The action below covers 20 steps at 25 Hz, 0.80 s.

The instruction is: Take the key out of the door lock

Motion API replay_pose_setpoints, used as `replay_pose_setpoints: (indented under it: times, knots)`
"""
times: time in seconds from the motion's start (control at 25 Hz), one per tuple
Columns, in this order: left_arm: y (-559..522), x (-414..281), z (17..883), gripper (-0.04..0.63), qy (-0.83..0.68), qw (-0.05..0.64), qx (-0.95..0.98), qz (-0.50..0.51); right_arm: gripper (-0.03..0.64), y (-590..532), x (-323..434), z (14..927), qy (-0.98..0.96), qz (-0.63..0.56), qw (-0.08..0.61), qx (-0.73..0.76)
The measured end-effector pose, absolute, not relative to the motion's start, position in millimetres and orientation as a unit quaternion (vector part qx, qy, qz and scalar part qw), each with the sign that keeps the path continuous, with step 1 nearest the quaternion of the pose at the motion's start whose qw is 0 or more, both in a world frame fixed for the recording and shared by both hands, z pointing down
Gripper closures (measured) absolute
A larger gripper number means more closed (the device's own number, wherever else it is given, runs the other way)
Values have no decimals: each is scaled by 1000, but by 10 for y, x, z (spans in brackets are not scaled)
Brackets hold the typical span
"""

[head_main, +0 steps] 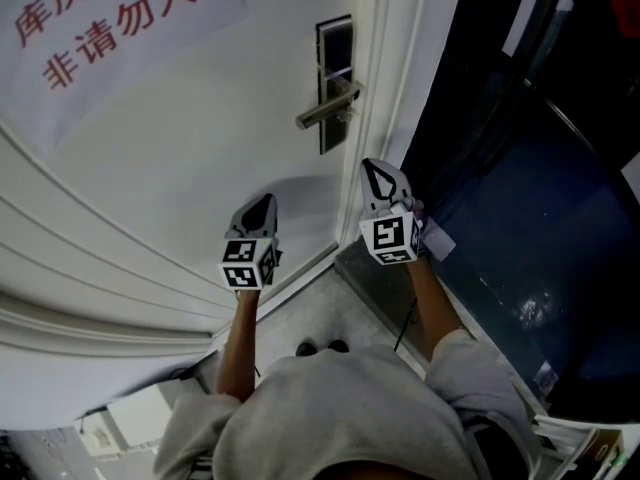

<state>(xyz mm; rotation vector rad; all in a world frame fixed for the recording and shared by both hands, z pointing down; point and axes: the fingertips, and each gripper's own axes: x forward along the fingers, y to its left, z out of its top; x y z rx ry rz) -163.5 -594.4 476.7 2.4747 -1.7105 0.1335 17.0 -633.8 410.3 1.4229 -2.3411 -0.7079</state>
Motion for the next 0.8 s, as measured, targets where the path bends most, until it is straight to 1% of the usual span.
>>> replay_pose_setpoints:
  times: [0.2, 0.4, 0.56, 0.72, 0.8]
  knots:
    - [-5928, -1653, 4788, 577, -566, 65, 820, 47, 595, -6455, 32, 3835, -773, -366, 218, 470]
    - [-5920, -1697, 4820, 577, -567, 71, 819, 45, 594, -6558, -98, 3753, -732, -449, 272, 435]
    - [-5899, -1697, 4834, 577, -566, 71, 820, 45, 594, -6657, -117, 3818, -692, -496, 317, 418]
    - [-5887, -1674, 4818, 577, -564, 65, 822, 52, 594, -6730, -116, 3982, -628, -549, 379, 399]
    - [-5880, -1667, 4811, 577, -563, 63, 822, 53, 592, -6745, -121, 4032, -622, -551, 390, 397]
